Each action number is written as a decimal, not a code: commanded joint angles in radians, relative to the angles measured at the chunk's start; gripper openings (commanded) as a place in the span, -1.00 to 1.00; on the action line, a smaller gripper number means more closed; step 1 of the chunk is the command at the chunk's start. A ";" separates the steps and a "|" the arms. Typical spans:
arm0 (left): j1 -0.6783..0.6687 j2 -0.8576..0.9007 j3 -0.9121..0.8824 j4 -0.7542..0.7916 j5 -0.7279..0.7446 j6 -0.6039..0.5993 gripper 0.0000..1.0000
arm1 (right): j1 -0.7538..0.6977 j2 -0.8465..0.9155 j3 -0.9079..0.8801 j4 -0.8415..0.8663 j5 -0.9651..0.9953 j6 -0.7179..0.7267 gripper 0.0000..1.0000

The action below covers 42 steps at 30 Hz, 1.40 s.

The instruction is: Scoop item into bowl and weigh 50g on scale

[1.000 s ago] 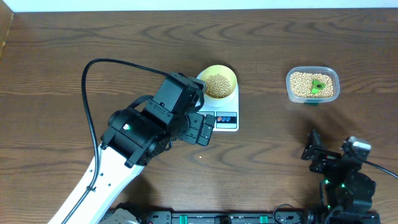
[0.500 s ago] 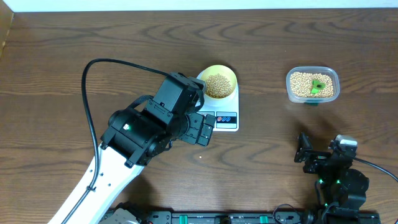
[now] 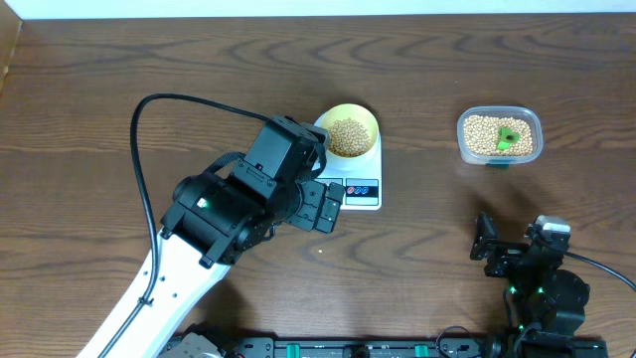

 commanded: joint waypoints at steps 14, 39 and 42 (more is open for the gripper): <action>0.002 -0.013 0.013 0.000 -0.003 0.005 1.00 | 0.002 0.001 -0.004 0.002 -0.010 -0.011 0.99; 0.002 -0.013 0.013 -0.010 -0.003 0.005 1.00 | 0.002 0.001 -0.004 0.002 -0.010 -0.011 0.98; 0.003 -0.017 0.013 -0.032 -0.014 0.006 1.00 | 0.002 0.001 -0.004 0.002 -0.010 -0.011 0.98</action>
